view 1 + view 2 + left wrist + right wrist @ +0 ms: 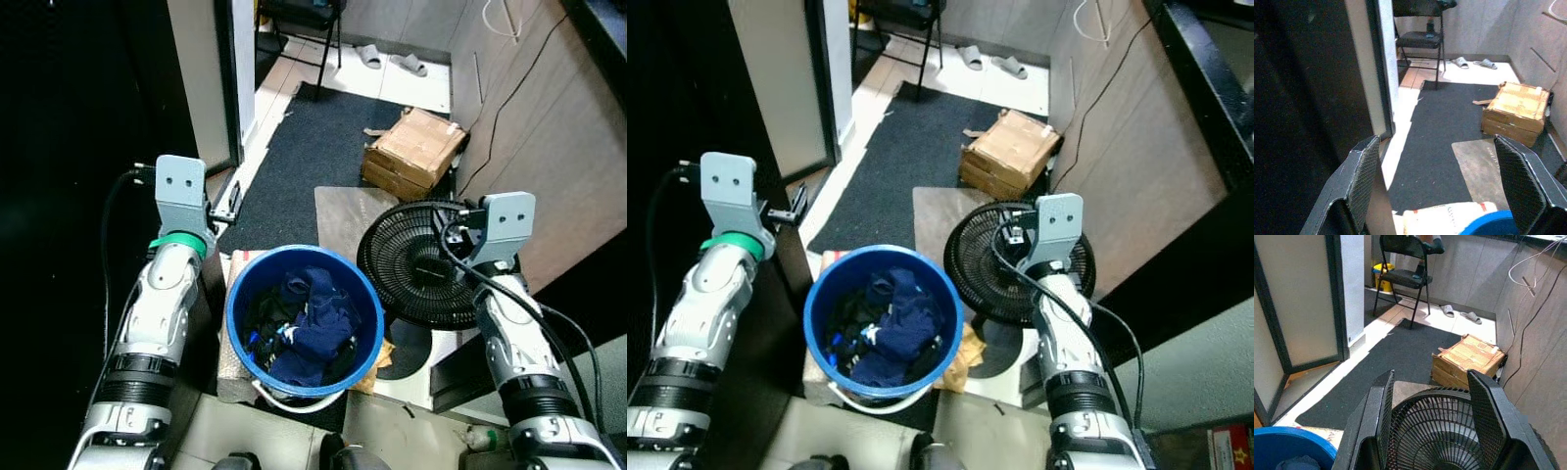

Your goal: Clothes washing

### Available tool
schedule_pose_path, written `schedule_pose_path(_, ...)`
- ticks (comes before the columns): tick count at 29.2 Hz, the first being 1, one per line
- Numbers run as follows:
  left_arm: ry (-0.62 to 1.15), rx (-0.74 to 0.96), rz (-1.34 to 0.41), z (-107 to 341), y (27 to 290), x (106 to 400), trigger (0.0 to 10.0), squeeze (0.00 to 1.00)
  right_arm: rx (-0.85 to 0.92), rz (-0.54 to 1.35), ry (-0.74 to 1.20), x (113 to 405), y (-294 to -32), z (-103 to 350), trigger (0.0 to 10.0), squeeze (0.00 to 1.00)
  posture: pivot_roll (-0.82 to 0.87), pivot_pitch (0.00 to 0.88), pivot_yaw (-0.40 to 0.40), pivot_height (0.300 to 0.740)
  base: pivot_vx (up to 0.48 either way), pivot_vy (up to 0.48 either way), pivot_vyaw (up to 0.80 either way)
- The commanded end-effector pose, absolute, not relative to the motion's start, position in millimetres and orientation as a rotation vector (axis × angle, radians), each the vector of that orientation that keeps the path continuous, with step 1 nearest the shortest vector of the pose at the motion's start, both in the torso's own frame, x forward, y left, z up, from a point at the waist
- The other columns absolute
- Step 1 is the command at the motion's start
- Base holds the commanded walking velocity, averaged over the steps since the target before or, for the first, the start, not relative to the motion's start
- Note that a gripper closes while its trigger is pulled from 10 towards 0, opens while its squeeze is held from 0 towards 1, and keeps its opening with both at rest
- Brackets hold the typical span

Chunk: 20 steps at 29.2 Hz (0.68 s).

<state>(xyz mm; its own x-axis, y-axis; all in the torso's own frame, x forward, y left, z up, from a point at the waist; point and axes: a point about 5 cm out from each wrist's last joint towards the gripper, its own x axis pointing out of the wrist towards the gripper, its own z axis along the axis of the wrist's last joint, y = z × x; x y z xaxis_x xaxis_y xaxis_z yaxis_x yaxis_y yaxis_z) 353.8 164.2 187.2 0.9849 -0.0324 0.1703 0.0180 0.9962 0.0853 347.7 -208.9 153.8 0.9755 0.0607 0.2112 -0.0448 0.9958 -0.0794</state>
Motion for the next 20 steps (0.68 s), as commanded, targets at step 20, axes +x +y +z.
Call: schedule_pose_path(20, -0.137, 0.085, -0.026, 175.3, 163.7, 351.3, 10.0, 0.00, -0.071, 0.046, -0.206, 347.0, -207.7, 150.6, 10.0, 0.00, -0.02, 0.074, -0.018, 0.705, 0.000, 0.000, 0.00)
